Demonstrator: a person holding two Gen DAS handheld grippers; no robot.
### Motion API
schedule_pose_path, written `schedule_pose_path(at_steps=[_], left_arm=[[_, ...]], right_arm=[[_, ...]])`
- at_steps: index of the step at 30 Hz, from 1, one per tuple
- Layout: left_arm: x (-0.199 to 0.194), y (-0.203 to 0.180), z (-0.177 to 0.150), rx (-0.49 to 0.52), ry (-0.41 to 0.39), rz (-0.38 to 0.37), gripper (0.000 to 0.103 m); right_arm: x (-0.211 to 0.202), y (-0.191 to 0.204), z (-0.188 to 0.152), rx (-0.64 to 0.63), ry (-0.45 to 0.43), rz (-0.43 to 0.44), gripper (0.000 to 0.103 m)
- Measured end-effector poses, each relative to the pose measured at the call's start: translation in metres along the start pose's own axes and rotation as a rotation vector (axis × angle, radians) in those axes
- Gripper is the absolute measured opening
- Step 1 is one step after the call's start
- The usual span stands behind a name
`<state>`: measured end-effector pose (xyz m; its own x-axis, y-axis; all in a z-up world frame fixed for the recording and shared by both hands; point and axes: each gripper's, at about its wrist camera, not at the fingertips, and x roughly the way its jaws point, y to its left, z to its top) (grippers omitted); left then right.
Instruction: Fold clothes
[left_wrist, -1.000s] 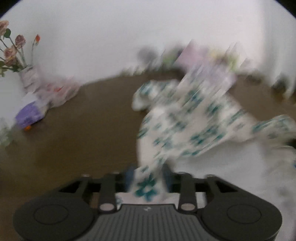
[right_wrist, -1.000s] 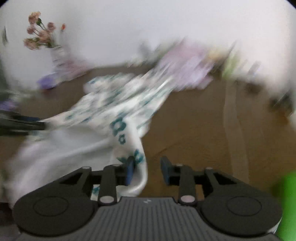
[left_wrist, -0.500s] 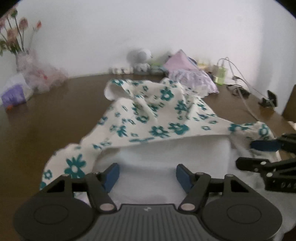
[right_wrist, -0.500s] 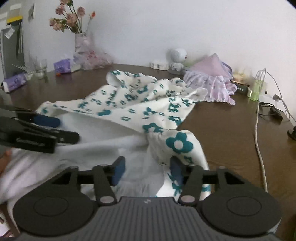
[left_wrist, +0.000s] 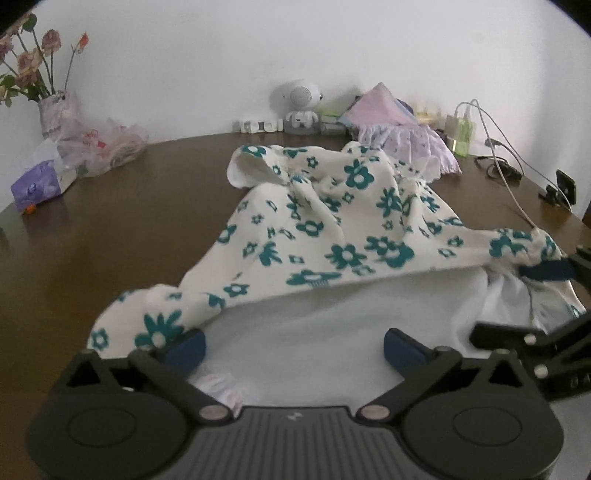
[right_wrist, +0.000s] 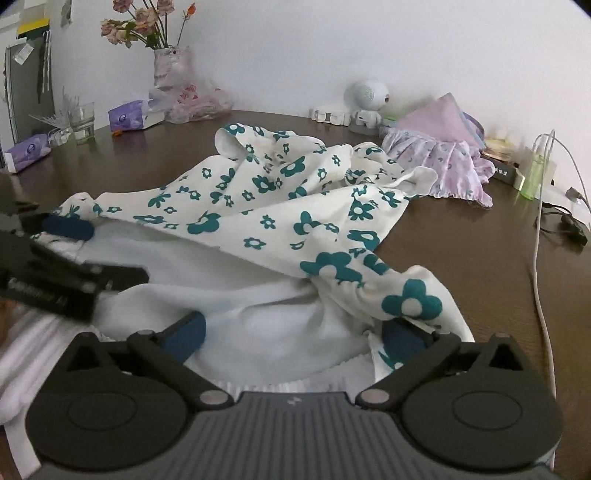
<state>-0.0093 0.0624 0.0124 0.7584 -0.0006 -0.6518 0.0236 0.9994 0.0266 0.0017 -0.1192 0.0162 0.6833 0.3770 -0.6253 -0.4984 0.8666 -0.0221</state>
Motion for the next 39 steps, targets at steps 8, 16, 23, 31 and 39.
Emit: schedule_pose_path(at_steps=[8, 16, 23, 31, 39], left_arm=[[-0.0042, 0.0007, -0.005, 0.002, -0.011, -0.017, 0.103], [-0.0046, 0.0006, -0.0059, 0.001, -0.013, -0.018, 0.103], [-0.0044, 0.0006, -0.0059, 0.0, -0.014, -0.019, 0.103], [-0.0041, 0.0007, -0.0058, 0.0, -0.014, -0.021, 0.103], [-0.0041, 0.0004, -0.0058, 0.0, -0.015, -0.022, 0.103]], right_arm=[[-0.0015, -0.0004, 0.0, 0.001, 0.001, 0.001, 0.103], [-0.0014, -0.0008, 0.0003, -0.001, 0.004, 0.003, 0.103], [-0.0012, -0.0006, 0.0005, -0.001, 0.005, 0.003, 0.103], [-0.0011, -0.0012, 0.0005, -0.002, 0.005, 0.003, 0.103], [-0.0011, -0.001, 0.0007, -0.004, 0.006, 0.003, 0.103]])
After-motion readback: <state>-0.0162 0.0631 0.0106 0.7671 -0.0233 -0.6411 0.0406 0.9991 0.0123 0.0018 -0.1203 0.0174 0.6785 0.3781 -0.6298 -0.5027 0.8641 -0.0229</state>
